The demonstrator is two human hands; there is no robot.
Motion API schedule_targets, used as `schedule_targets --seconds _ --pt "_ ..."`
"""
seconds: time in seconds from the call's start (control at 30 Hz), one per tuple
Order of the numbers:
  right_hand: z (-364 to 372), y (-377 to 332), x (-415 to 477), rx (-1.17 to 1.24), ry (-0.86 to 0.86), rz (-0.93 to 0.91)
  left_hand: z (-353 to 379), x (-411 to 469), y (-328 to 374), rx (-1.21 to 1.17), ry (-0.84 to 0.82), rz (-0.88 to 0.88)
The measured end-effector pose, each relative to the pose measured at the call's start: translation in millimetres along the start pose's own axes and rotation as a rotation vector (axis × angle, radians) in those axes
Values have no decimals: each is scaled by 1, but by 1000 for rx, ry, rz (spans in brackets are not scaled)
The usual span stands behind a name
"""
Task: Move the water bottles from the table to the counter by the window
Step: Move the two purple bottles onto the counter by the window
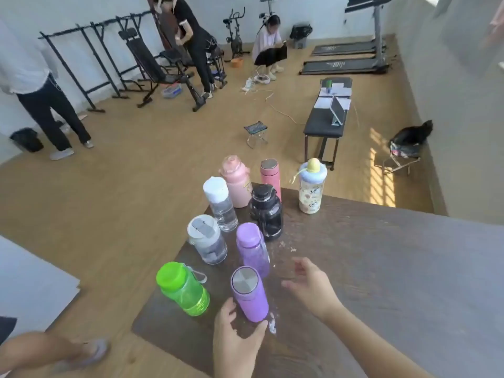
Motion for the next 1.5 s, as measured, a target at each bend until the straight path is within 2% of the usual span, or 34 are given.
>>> schedule_targets --seconds 0.03,0.07,0.1,0.3,0.43,0.63,0.83,1.03,1.33,1.5 --pt "13 -4 15 30 5 -26 5 5 5 -64 -86 23" --pt "22 -12 20 48 -20 -37 4 15 2 -60 -37 69" --pt "35 -16 31 64 -42 -57 10 22 5 -50 -95 86" --pt "82 -18 52 123 -47 -101 8 40 -23 -119 -49 146" --pt "95 -15 61 135 24 -142 6 48 -27 -104 0 176" --pt "74 -10 59 170 156 -164 3 53 -5 -144 82 255" --pt "2 29 35 257 297 -101 37 47 20 -110 -58 245" --pt "-105 122 6 248 436 30 161 24 56 -94 -261 247" --pt "-254 296 -78 229 653 274 420 -50 96 -128 -551 254" --pt "-313 376 -118 227 799 370 560 -119 113 -131 -787 271"
Point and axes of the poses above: each hand's wrist, its own x-axis towards the middle knuckle, its own z-axis out of the palm, y = z × x, the point moved 5 cm from there along x, towards the middle knuckle, and after that the axes turned 13 degrees about -x, right-handed, at the moved point
